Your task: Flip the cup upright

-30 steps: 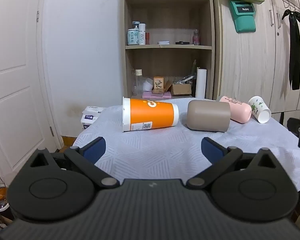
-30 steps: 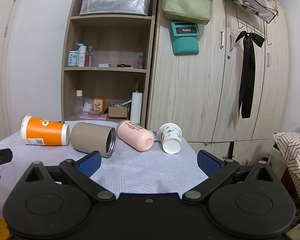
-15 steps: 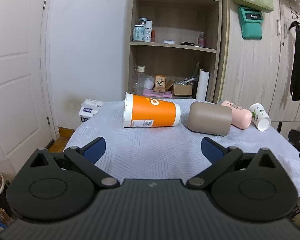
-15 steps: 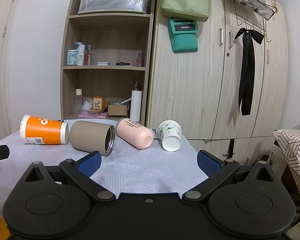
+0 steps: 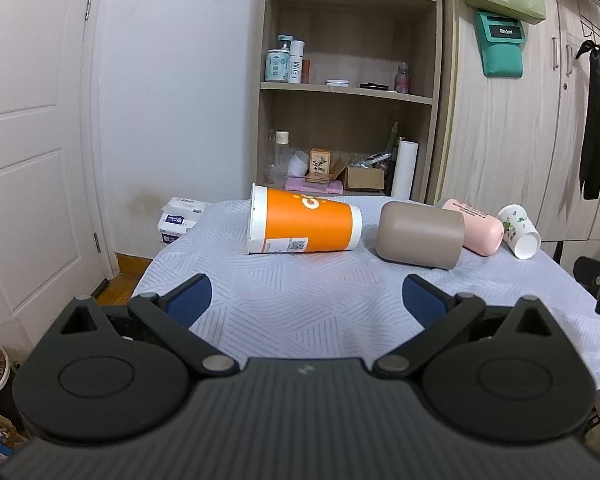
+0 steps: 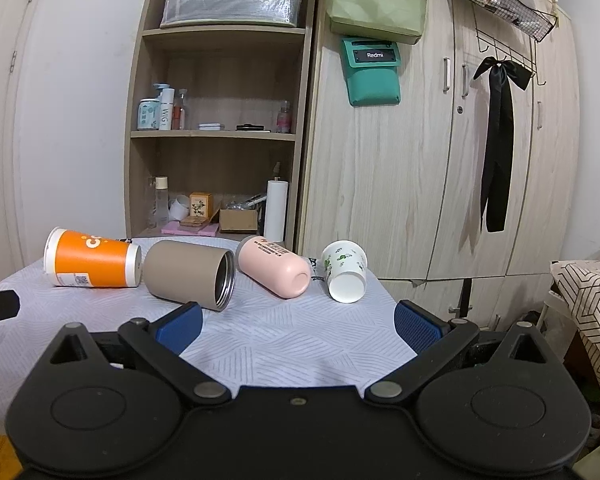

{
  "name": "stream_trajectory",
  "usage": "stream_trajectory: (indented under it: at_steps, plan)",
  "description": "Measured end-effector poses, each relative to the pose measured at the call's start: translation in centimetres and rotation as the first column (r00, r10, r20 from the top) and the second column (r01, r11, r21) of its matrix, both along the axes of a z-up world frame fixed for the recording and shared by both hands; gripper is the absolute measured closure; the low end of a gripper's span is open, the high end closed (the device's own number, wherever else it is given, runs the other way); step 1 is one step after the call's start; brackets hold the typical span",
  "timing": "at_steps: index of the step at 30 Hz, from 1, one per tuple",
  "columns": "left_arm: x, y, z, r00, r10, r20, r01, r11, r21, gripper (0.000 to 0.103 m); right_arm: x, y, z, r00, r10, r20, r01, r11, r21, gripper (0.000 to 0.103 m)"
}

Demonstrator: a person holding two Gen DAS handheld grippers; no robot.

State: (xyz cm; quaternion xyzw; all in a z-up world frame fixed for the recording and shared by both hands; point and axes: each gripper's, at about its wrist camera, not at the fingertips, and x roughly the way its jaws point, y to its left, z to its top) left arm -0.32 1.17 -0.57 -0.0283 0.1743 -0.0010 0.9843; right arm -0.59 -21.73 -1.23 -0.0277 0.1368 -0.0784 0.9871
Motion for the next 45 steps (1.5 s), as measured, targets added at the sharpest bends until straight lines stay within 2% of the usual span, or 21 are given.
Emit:
stream_trajectory:
  at_steps: [36, 42, 45]
  plan:
    - [0.7, 0.5, -0.5, 0.999, -0.024, -0.047, 0.023, 1.000, -0.019, 0.000, 0.4, 0.4, -0.4, 1.000, 0.004, -0.026, -0.004, 1.000, -0.004, 0.000]
    - [1.0, 0.8, -0.1, 0.997, -0.066, -0.045, 0.064, 0.997, -0.041, 0.000, 0.7, 0.2, -0.4, 0.999, 0.018, -0.041, -0.018, 1.000, 0.000, 0.000]
    - [1.8, 0.7, 0.6, 0.992, -0.118, -0.050, 0.117, 0.993, -0.020, 0.000, 1.2, -0.6, -0.3, 0.995, 0.078, -0.068, -0.076, 0.997, 0.028, 0.000]
